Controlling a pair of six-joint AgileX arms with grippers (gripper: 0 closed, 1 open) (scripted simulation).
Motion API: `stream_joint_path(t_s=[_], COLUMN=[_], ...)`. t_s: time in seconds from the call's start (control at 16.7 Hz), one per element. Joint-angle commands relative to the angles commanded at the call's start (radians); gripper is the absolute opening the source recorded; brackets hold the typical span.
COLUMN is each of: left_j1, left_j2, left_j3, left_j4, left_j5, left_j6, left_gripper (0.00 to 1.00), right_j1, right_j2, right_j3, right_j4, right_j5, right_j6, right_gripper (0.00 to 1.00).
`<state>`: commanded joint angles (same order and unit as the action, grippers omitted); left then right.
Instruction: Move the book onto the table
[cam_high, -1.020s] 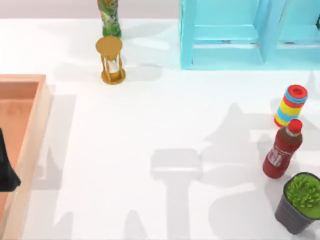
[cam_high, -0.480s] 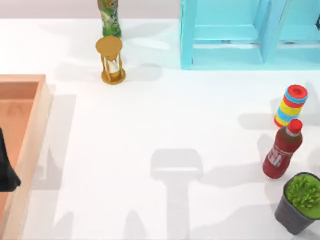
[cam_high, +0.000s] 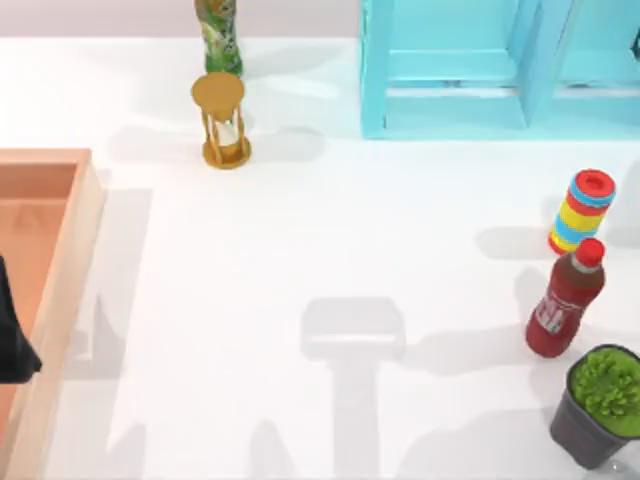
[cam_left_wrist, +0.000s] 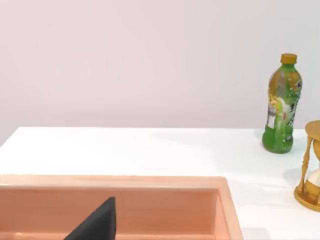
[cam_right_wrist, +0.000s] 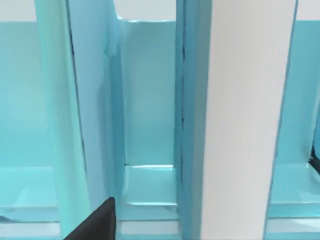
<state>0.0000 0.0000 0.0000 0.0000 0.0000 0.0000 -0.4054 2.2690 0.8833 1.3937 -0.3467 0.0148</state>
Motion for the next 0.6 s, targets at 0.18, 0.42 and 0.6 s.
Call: stream_joint_path(t_s=[0.18, 0.42, 0.6], left_j1=[0.0, 0.0, 0.0], left_j2=[0.0, 0.0, 0.0], left_j3=[0.0, 0.0, 0.0], left_j4=[0.0, 0.0, 0.0], left_j5=[0.0, 0.0, 0.0], left_j6=[0.0, 0.0, 0.0], left_gripper=[1.0, 1.0, 1.0], right_j1=[0.026, 0.064, 0.07], right_j2=[0.006, 0.046, 0.111], right_j3=[0.039, 0.233, 0.397], right_j4=[-0.035, -0.2, -0.294], right_j5=[0.024, 0.069, 0.077], right_j6=[0.0, 0.001, 0.0], right_gripper=[1.0, 1.0, 1.0])
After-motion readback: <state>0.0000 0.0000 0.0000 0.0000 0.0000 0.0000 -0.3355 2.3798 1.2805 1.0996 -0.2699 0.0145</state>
